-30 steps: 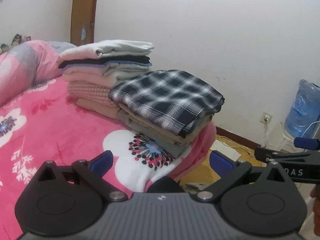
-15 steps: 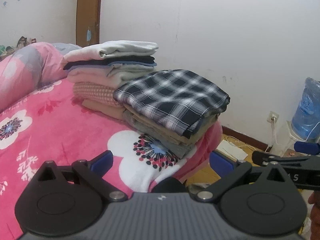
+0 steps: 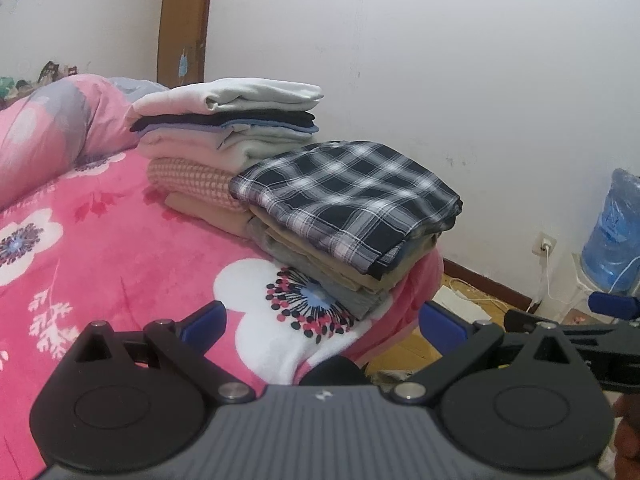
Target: Fold clothes
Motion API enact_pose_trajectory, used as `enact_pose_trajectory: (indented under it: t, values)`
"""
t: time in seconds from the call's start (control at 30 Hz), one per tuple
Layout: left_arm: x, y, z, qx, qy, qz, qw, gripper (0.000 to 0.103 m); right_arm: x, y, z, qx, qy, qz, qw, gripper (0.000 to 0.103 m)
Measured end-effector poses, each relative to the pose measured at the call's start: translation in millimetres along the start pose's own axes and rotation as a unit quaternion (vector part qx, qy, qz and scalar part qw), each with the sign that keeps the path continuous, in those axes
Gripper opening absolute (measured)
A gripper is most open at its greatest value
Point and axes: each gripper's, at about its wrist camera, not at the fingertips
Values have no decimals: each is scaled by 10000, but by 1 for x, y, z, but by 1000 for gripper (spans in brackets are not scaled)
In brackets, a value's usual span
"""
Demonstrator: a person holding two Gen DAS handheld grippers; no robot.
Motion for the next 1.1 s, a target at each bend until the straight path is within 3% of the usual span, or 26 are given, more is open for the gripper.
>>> enact_pose_trajectory:
  t: [1.1]
  values:
    - [3, -4, -3, 106, 87, -4, 9999, 103, 6, 6, -3, 71, 50, 16, 10000, 102]
Point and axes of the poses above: each gripper's, at about its wrist camera, not at the fingertips, and x roughly the way its jaws point, y to its left, z to its top, and after that the axes turned 12 degrees about z, right-handed
